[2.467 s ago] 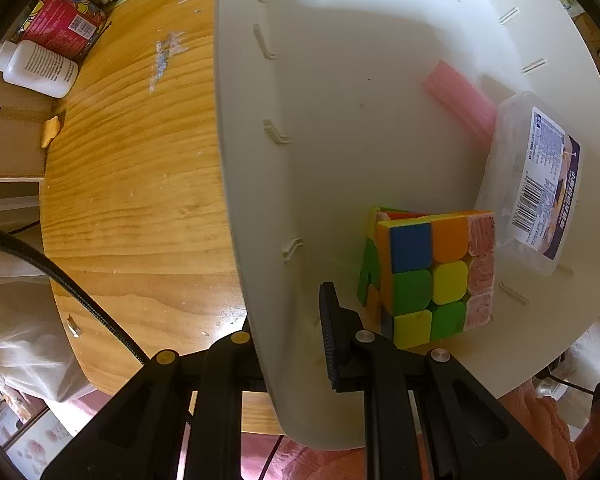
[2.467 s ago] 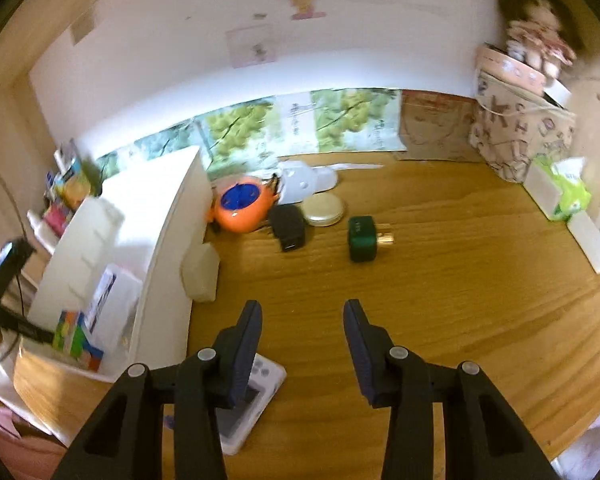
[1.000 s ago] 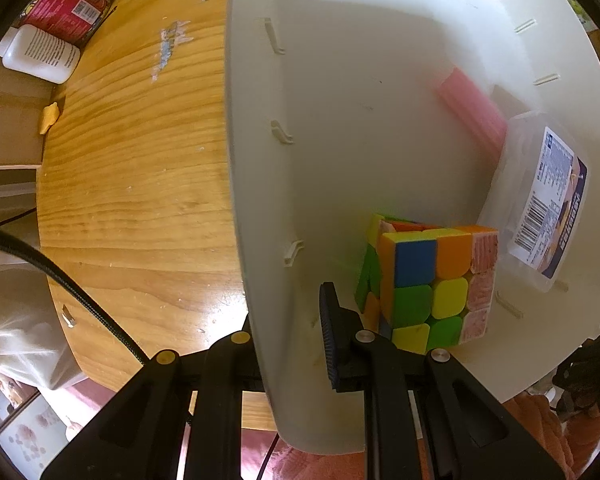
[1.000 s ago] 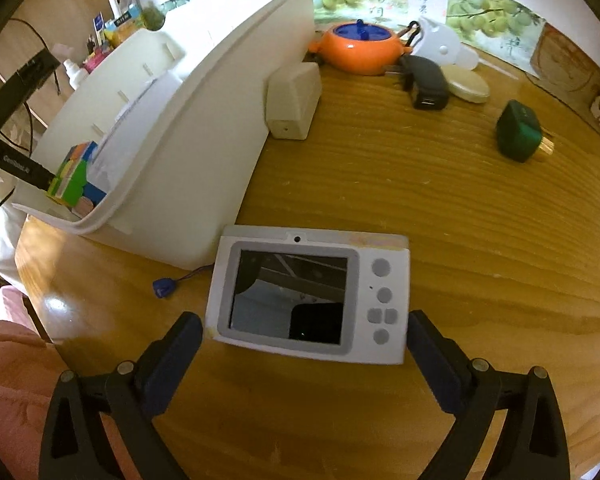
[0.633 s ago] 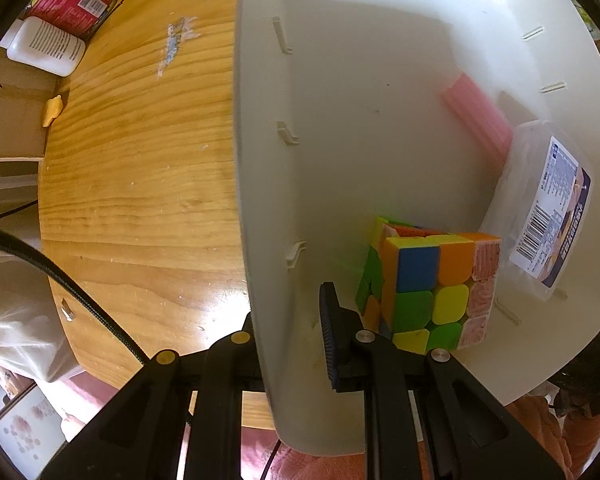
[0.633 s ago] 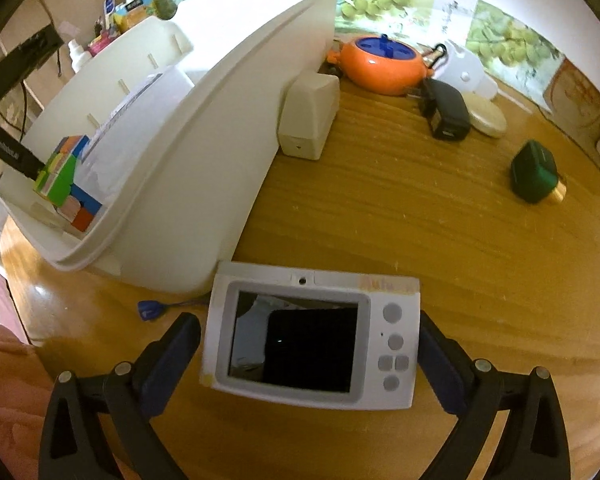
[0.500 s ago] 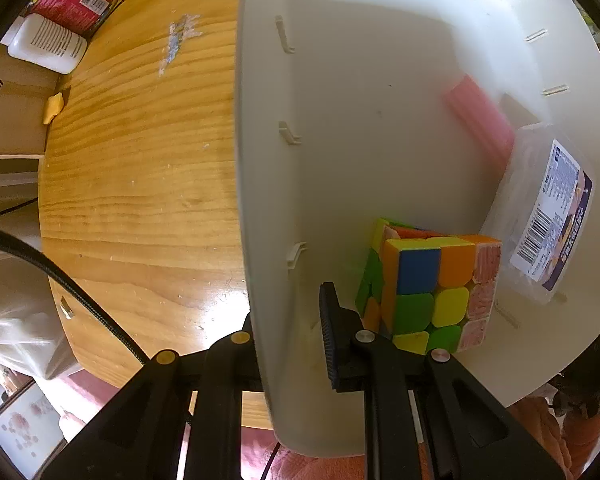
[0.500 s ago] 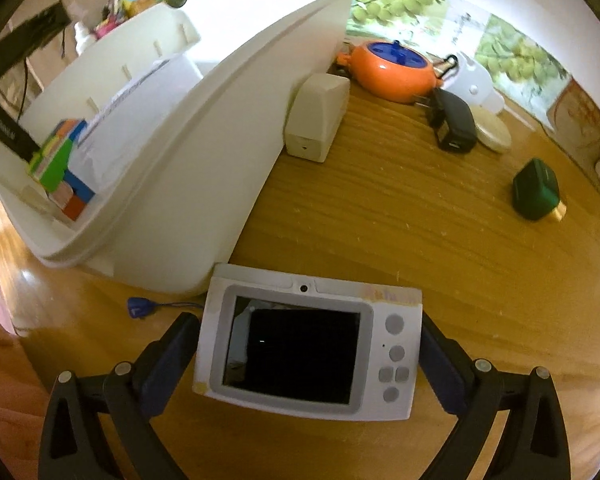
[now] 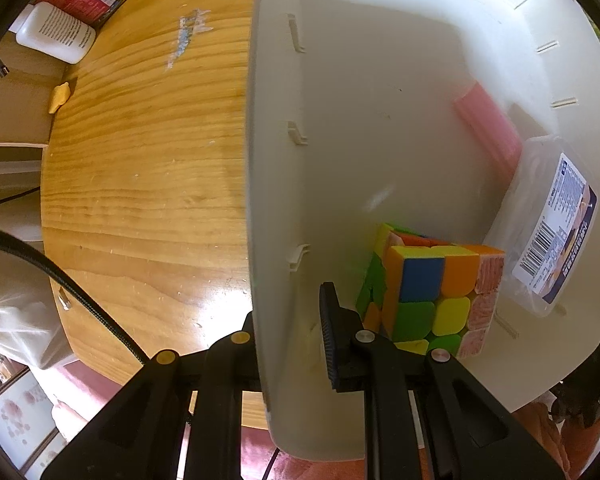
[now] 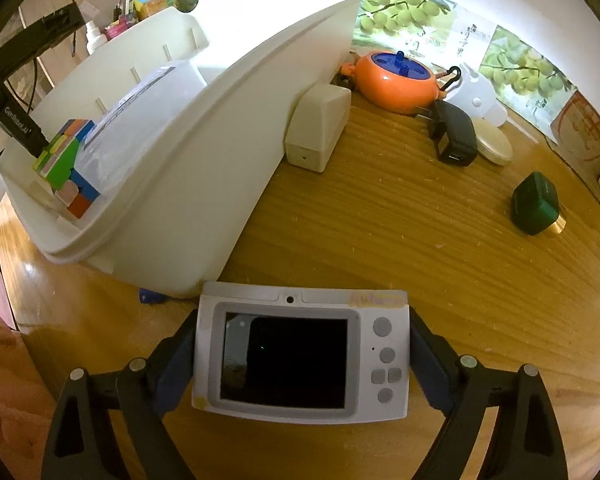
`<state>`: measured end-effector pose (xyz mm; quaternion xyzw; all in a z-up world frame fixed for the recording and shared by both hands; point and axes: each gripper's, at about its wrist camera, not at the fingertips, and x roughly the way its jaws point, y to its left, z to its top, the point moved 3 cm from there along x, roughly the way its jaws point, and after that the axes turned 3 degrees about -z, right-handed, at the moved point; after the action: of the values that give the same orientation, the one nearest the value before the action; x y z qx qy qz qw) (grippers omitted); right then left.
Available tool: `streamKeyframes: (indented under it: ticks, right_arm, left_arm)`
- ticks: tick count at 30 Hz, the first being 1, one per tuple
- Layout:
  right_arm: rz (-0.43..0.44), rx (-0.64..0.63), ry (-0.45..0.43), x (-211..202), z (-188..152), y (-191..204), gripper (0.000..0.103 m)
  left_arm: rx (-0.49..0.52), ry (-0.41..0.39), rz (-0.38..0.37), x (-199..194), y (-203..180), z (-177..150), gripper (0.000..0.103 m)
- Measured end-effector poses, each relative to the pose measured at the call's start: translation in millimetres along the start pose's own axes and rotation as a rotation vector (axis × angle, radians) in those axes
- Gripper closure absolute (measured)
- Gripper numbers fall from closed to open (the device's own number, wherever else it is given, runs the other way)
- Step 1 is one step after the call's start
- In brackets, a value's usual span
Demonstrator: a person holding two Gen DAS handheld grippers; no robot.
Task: Organize rigid objects
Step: 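Carry the white toy over the tray and lower it inside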
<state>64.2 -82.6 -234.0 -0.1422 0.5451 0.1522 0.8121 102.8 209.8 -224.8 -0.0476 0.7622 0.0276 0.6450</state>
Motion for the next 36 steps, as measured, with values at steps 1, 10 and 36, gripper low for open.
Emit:
streamKeyframes:
  ticks: [1, 10, 36]
  right_arm:
    - [0.000, 0.000, 0.004, 0, 0, 0, 0.010]
    - [-0.018, 0.049, 0.033, -2, -6, -6, 0.010]
    - [-0.229, 0.309, -0.153, -79, 5, -69, 0.010]
  left_arm:
    - [-0.001, -0.001, 0.000, 0, 1, 0, 0.084]
    - [0.014, -0.011, -0.009, -3, 2, -7, 0.084]
    - [0.170, -0.028, 0.005, -18, -17, -9, 0.084]
